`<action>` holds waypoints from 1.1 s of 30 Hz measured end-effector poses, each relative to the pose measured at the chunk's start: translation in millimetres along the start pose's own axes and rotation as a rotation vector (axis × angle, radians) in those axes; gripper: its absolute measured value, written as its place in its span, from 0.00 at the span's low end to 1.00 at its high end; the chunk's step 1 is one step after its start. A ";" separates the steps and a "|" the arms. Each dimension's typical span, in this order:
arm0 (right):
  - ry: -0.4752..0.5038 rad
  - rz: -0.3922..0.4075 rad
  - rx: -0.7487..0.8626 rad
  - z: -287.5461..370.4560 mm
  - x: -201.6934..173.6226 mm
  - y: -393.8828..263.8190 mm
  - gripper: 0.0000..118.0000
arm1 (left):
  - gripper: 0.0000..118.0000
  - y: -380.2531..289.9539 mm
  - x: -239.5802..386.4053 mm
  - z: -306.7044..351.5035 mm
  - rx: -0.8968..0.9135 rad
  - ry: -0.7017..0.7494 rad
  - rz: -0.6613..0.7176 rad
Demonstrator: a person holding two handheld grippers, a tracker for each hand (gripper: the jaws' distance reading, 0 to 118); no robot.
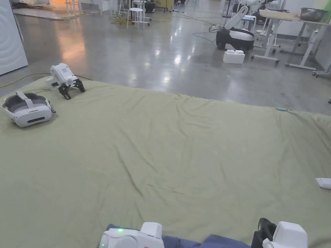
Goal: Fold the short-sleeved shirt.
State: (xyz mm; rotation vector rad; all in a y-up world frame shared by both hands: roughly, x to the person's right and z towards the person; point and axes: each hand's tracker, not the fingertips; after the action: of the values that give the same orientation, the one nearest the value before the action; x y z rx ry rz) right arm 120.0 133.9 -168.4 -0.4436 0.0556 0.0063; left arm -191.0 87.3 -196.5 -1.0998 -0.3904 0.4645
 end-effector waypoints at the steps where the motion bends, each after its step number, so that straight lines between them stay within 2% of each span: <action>1: 0.003 0.003 0.007 1.2 -1.7 1.8 0.00 | 0.14 2.0 -5.4 15.6 0.031 -0.023 -0.008; 2: 0.006 0.007 0.019 2.7 -2.8 3.7 0.00 | 0.24 4.0 -10.3 28.7 0.057 -0.034 -0.019; 3: 0.011 0.010 0.041 4.4 -3.9 5.9 0.00 | 0.41 7.2 -19.0 46.2 0.087 -0.041 -0.025; 4: 0.014 0.014 0.053 5.6 -5.1 8.3 0.00 | 0.52 10.6 -29.1 62.3 0.109 -0.044 -0.028; 6: 0.018 0.017 0.068 6.7 -7.4 14.1 0.00 | 0.65 17.5 -58.8 90.2 0.150 -0.036 0.018; 10: 0.029 0.011 0.080 5.3 -13.5 21.2 0.00 | 0.66 24.0 -127.2 118.5 0.190 -0.043 0.146; 16: 0.039 -0.012 0.064 1.1 -17.2 17.1 0.00 | 0.66 7.7 -212.9 94.4 0.091 -0.233 0.329; 19: 0.041 -0.026 0.056 2.7 -17.5 14.6 0.00 | 0.61 -5.3 -232.7 74.9 0.053 -0.291 0.383; 23: 0.036 -0.022 0.046 4.5 -18.5 11.6 0.00 | 0.60 -16.3 -235.6 62.0 0.114 -0.438 0.450; 25: 0.037 -0.024 0.040 4.5 -18.4 10.6 0.00 | 0.49 -18.4 -228.5 51.8 0.085 -0.436 0.419; 26: 0.037 -0.027 0.039 4.5 -18.2 10.3 0.00 | 0.37 -17.9 -224.1 48.9 0.079 -0.407 0.387; 27: 0.039 -0.031 0.037 4.6 -17.9 10.1 0.00 | 0.15 -16.9 -219.2 45.6 0.071 -0.353 0.355; 28: 0.039 -0.030 0.035 4.6 -17.7 10.2 0.00 | 0.13 -16.7 -212.6 45.5 0.063 -0.307 0.345; 31: 0.037 -0.030 0.039 5.6 -15.8 11.4 0.00 | 0.09 -12.8 -208.1 58.1 0.094 -0.332 0.338; 33: 0.035 -0.028 0.044 5.9 -14.0 12.8 0.00 | 0.08 -8.6 -196.6 76.0 0.124 -0.291 0.268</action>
State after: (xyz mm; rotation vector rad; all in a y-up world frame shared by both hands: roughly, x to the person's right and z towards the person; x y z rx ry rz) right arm 106.1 148.1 -167.7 -0.4007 0.0837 -0.0299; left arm -394.0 35.3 -172.1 -0.9687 -0.4640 0.8805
